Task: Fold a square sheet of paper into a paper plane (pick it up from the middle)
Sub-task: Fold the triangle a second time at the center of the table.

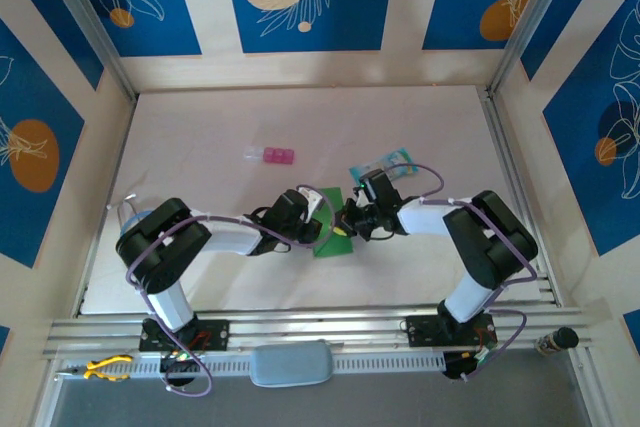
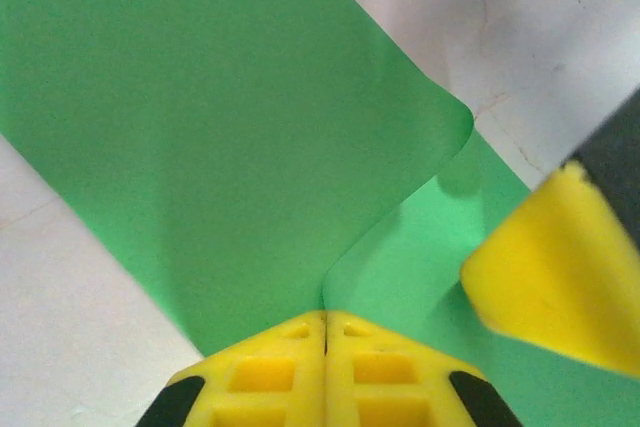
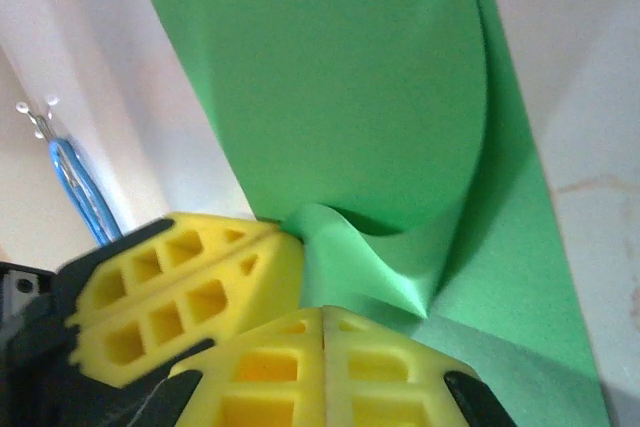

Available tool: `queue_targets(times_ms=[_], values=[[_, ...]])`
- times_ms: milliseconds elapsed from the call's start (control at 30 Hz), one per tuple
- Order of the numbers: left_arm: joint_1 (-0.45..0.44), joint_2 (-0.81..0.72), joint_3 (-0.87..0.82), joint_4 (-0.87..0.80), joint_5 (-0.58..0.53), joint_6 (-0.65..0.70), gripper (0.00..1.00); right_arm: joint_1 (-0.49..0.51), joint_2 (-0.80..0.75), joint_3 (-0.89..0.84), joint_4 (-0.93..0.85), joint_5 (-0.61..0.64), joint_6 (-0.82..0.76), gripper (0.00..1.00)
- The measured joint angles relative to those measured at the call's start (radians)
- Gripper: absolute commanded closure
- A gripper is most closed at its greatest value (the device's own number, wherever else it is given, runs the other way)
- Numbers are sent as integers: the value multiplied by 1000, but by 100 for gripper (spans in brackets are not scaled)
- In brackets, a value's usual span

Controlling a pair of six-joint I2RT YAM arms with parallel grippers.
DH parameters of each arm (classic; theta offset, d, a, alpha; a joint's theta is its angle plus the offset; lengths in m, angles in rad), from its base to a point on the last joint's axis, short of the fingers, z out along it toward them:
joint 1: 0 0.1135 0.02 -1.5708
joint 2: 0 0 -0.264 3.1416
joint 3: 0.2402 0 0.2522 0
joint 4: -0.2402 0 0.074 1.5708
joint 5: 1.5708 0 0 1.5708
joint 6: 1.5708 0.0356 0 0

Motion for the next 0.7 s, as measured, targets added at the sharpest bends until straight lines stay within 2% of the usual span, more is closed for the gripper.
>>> queue_targets(times_ms=[300,700], values=[[0,0,3,-5,0,3,98,-12,59,24,-26,48,-7,99],[0,0,4,-8,0,5,98,-37,31,48,-80,45,-44,99]])
